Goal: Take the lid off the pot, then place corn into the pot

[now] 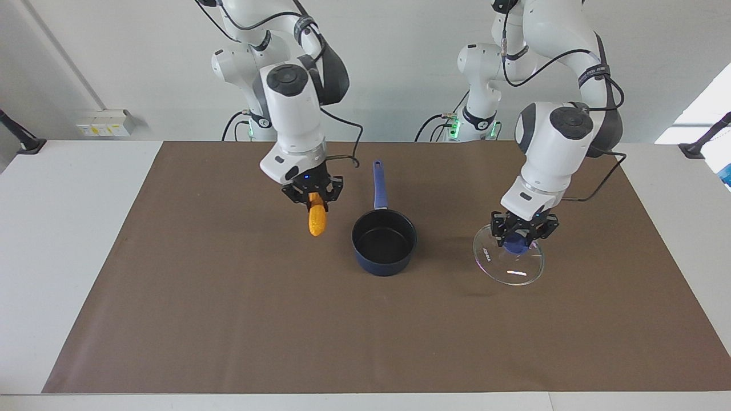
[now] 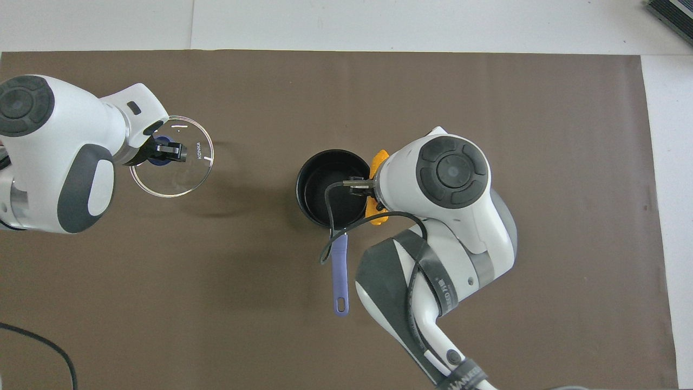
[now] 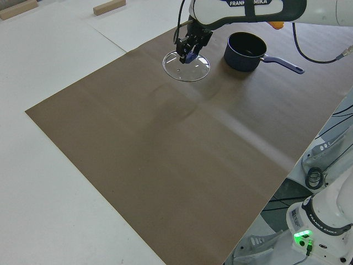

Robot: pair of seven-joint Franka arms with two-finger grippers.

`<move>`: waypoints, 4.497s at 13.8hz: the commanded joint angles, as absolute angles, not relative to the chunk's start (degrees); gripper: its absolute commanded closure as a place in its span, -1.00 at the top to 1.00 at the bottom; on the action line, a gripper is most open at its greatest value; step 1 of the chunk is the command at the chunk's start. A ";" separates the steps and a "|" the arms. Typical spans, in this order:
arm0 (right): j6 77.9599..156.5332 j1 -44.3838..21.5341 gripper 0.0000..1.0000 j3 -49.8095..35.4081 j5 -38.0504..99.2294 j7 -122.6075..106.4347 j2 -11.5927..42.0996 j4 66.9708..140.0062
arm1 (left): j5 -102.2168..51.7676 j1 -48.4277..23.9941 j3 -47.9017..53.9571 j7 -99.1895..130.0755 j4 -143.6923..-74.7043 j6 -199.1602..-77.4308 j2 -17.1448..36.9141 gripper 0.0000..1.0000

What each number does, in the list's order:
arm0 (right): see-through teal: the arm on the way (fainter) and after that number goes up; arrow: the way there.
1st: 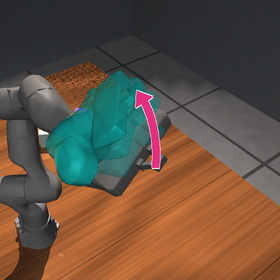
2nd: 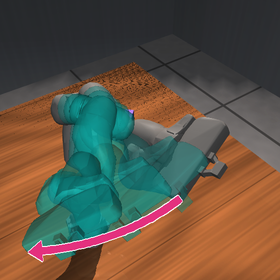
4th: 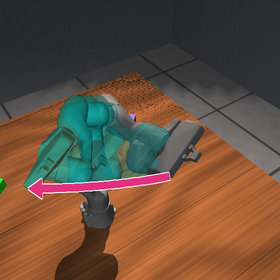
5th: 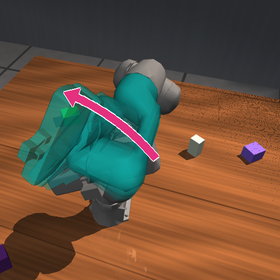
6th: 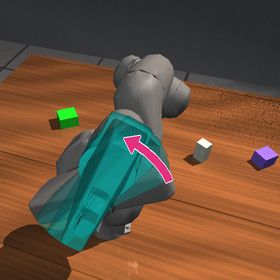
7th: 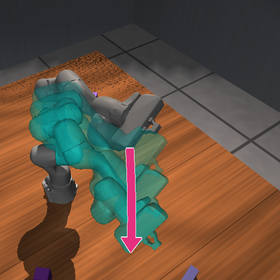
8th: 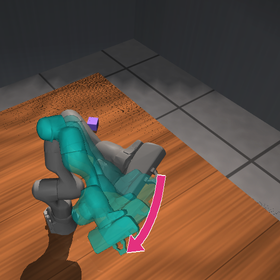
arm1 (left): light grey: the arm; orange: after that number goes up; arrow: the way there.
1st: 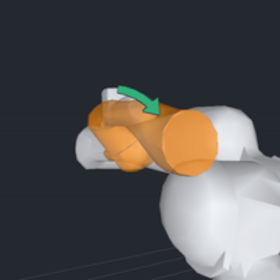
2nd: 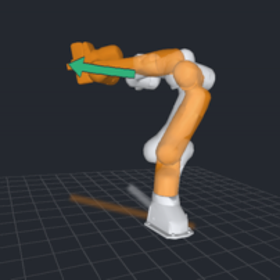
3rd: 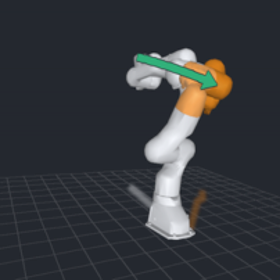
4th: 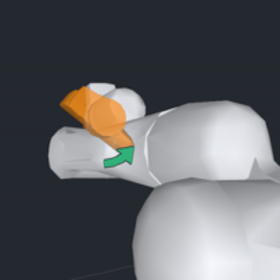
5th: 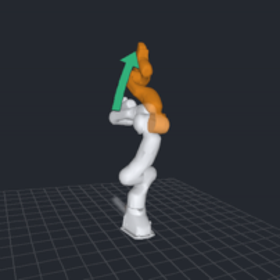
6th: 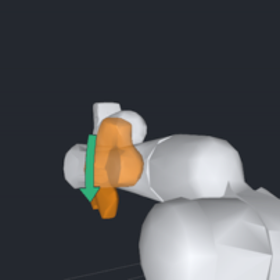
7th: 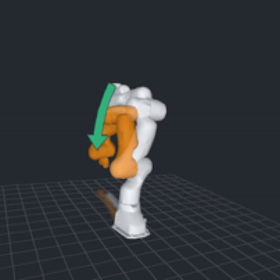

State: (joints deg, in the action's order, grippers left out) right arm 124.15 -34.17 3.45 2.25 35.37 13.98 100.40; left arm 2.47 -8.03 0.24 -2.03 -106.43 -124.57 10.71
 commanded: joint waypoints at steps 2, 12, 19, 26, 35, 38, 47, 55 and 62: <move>128.66 -34.98 -1.00 3.60 3.25 39.28 18.71 99.05 | 1.49 -1.95 0.79 -9.65 -113.19 -132.52 8.87 -0.85; 133.94 -36.30 -1.00 1.58 6.06 43.69 26.10 96.68 | 1.05 3.86 0.88 -14.24 -119.44 -135.96 10.64 -0.78; 134.03 -35.15 -1.00 1.58 6.33 42.19 27.95 93.78 | -0.44 3.34 0.79 -14.06 -119.44 -135.79 10.90 0.38; 134.12 -35.07 1.00 1.58 5.89 39.99 27.77 93.78 | -0.35 2.81 0.79 -14.24 -113.05 -135.09 11.69 1.00; 120.53 -24.72 1.00 2.99 4.92 25.97 15.22 94.13 | 2.19 -2.01 1.41 -14.15 -88.71 -107.00 10.37 1.00; 113.84 -17.43 1.00 2.99 4.83 14.88 11.09 93.96 | 3.08 -3.16 1.49 -13.98 -85.87 -99.25 6.70 1.00; 94.42 -4.93 1.00 3.95 2.37 -2.43 -0.44 90.90 | 2.20 -2.99 1.85 -13.54 -86.05 -87.20 -3.25 1.00; 83.71 -2.37 1.00 5.01 0.53 -3.95 -1.14 86.42 | 0.53 -1.93 1.23 -12.75 -83.76 -84.37 -2.29 1.00; 79.19 -2.46 1.00 4.83 1.23 -3.52 -3.60 85.52 | 0.61 -1.06 0.97 -8.62 -84.72 -84.29 -3.07 1.00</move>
